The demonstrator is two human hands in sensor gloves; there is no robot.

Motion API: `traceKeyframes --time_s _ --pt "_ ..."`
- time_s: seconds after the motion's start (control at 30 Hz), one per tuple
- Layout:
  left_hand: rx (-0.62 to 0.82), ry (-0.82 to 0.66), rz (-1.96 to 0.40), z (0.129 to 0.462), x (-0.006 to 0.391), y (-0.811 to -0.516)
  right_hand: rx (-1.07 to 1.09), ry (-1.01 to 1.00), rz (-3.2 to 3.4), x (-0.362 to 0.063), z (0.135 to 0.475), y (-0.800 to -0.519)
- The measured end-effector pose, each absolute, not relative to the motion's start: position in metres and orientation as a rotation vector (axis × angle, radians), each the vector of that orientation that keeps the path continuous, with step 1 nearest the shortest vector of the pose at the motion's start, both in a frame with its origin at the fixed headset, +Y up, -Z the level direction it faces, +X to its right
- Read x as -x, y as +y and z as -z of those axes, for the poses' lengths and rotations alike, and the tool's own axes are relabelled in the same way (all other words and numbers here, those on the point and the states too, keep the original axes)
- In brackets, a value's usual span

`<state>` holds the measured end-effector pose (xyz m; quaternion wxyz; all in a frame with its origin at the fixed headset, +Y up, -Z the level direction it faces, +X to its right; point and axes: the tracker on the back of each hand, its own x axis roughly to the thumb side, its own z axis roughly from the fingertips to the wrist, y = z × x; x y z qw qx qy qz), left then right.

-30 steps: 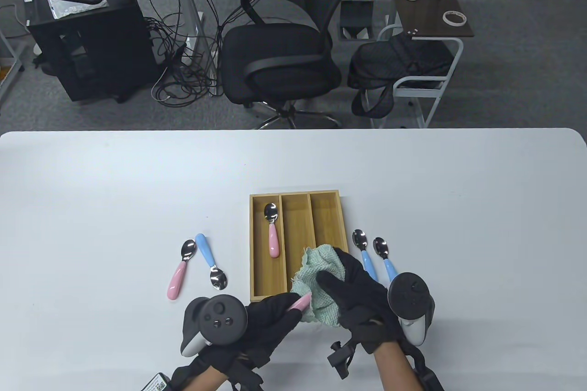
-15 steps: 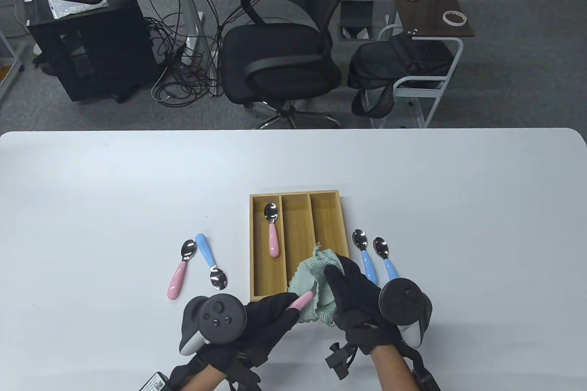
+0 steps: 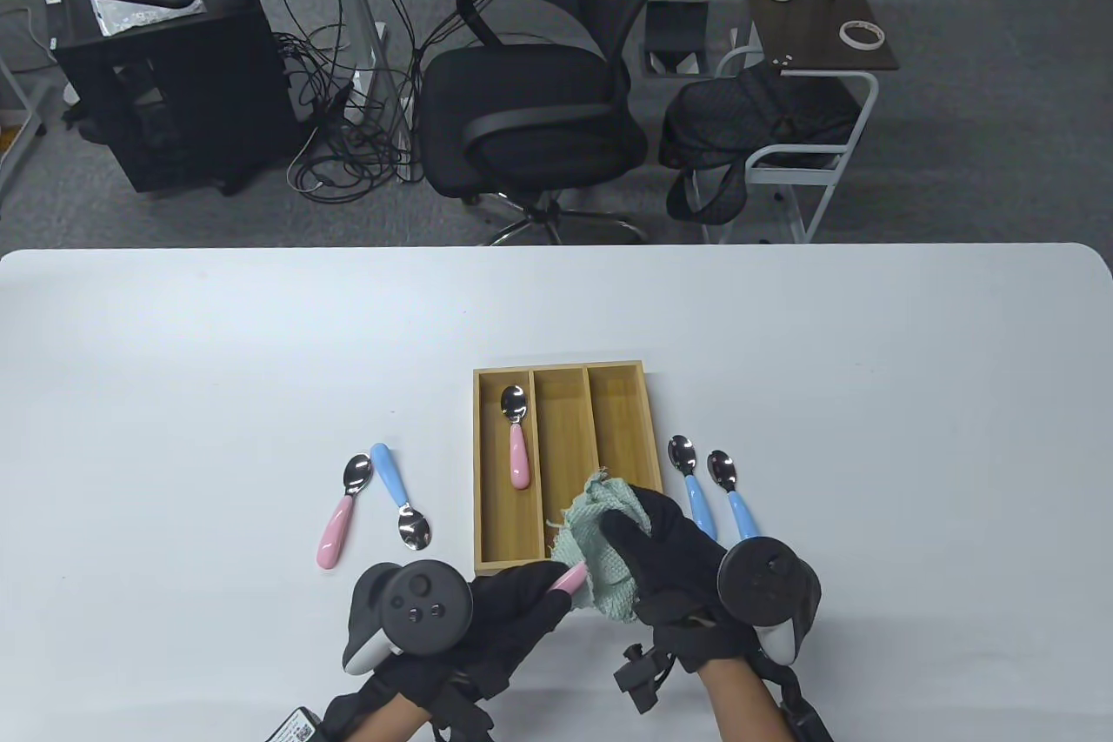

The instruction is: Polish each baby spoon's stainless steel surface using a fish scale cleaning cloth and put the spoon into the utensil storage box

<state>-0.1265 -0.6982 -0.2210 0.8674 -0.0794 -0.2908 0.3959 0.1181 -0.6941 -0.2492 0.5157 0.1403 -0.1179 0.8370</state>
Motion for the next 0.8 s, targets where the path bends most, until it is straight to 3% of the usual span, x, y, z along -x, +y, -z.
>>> traceKeyframes --time_s 0.13,0.33,0.53,0.8 --pt "0.16 -0.608 -0.827 0.221 0.127 -0.698 -0.357 -0.251 -1.983 -0.118 0.248 -0.694" --pt "0.147 -0.6 -0.844 0.222 0.131 -0.696 -0.47 0.065 -1.66 -0.118 0.255 -0.697" --pt "0.172 -0.616 -0.79 0.221 0.127 -0.699 -0.374 -0.05 -1.795 -0.117 0.258 -0.703" --pt "0.316 -0.682 -0.75 0.224 0.124 -0.699 -0.397 -0.256 -2.075 -0.117 0.252 -0.695"
